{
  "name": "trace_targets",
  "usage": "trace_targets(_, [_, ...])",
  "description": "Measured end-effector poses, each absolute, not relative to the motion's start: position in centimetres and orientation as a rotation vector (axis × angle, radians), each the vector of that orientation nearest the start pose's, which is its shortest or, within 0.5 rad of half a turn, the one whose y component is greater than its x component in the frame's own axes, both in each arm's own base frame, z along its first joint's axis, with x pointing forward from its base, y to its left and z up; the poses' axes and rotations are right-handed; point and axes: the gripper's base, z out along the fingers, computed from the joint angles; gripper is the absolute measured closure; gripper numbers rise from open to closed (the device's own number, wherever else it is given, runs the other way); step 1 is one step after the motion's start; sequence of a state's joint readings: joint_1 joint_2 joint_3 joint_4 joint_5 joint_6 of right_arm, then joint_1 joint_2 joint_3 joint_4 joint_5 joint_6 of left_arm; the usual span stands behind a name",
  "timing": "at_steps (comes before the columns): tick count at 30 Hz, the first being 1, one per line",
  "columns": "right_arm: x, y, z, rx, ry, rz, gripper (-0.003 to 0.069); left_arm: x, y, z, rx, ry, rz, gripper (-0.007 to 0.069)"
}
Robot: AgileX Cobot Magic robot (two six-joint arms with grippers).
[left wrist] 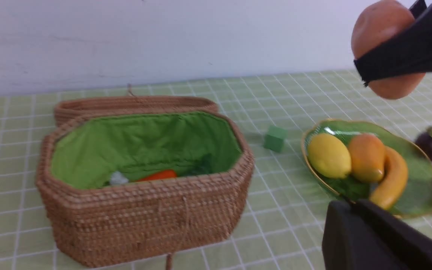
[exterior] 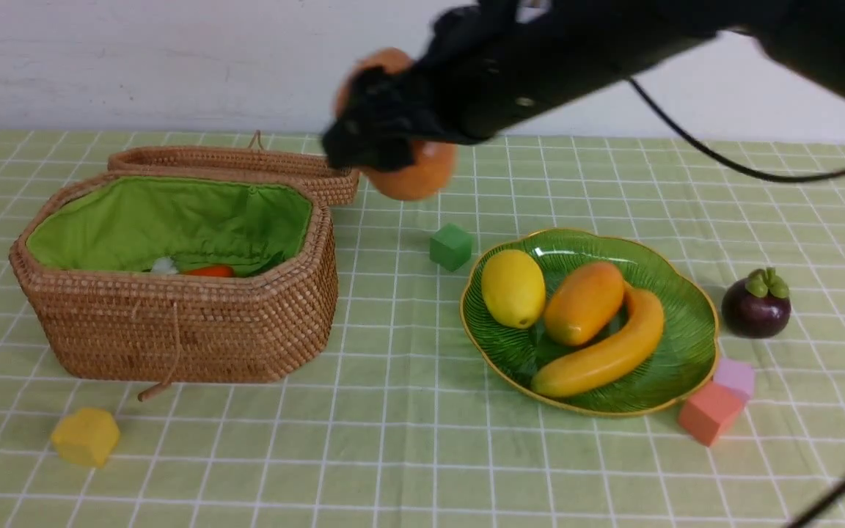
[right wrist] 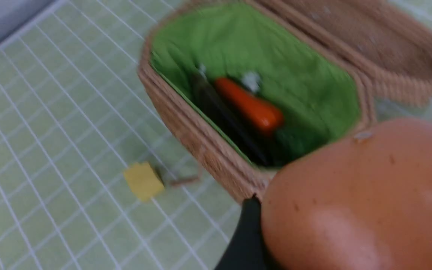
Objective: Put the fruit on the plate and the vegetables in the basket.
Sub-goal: Use the right arm to grab a potato and put it into the left basket
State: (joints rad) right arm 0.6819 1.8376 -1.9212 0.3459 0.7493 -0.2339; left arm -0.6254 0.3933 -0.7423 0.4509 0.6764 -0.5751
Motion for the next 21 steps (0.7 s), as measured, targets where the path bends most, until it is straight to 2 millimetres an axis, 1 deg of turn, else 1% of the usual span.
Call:
trace_targets(1, [32.4, 29.7, 40.2, -0.852, 1.989, 0.662, 0.0045, 6.2, -1.3, 37.7, 0.150, 1.756, -0.363, 0.0637])
trace_targets(2, [32.9, 31.4, 39.9, -0.885, 1.943, 0.666, 0.0045, 6.3, -1.1, 37.7, 0.129, 1.749, -0.351, 0.0637])
trace_targets(3, [33.4, 32.4, 39.6, -0.899, 1.922, 0.664, 0.0045, 6.3, -1.1, 37.7, 0.126, 1.747, -0.343, 0.0637])
trace_targets(4, [33.7, 33.1, 39.0, -0.917, 1.911, 0.659, 0.0045, 6.3, -1.0, 37.8, 0.120, 1.745, -0.340, 0.0637])
trace_targets(5, [34.4, 34.4, 38.4, -0.942, 1.866, 0.649, 0.0045, 6.3, -0.9, 37.8, 0.115, 1.743, -0.331, 0.0637])
trace_targets(7, [35.7, 36.4, 37.2, -0.954, 1.786, 0.632, 0.0045, 6.3, -0.9, 37.8, 0.110, 1.744, -0.325, 0.0637])
trace_targets(9, [37.2, 37.7, 35.5, -0.936, 1.749, 0.621, 0.0045, 6.3, -0.9, 37.8, 0.109, 1.744, -0.323, 0.0637])
trace_targets(10, [37.7, 38.1, 34.8, -0.921, 1.734, 0.619, 0.0045, 6.3, -0.8, 37.8, 0.108, 1.745, -0.322, 0.0637])
trace_targets(12, [38.7, 38.9, 32.9, -0.901, 1.726, 0.611, 0.0045, 6.3, -0.8, 37.8, 0.108, 1.745, -0.323, 0.0637])
trace_targets(13, [38.9, 39.1, 32.4, -0.902, 1.730, 0.608, 0.0045, 6.3, -0.8, 37.8, 0.108, 1.745, -0.323, 0.0637])
trace_targets(15, [39.6, 39.6, 30.4, -0.899, 1.743, 0.597, 0.0045, 6.3, -0.8, 37.7, 0.107, 1.747, -0.322, 0.0637])
trace_targets(16, [39.7, 39.7, 30.0, -0.902, 1.750, 0.596, 0.0040, 6.3, -0.8, 37.7, 0.107, 1.748, -0.321, 0.0637])
trace_targets(18, [39.8, 39.8, 29.4, -0.909, 1.760, 0.591, -0.0002, 6.3, -0.8, 37.7, 0.105, 1.752, -0.319, 0.0637])
trace_targets(21, [39.8, 39.8, 29.6, -0.908, 1.755, 0.591, -0.0023, 6.3, -0.8, 37.7, 0.105, 1.754, -0.317, 0.0637])
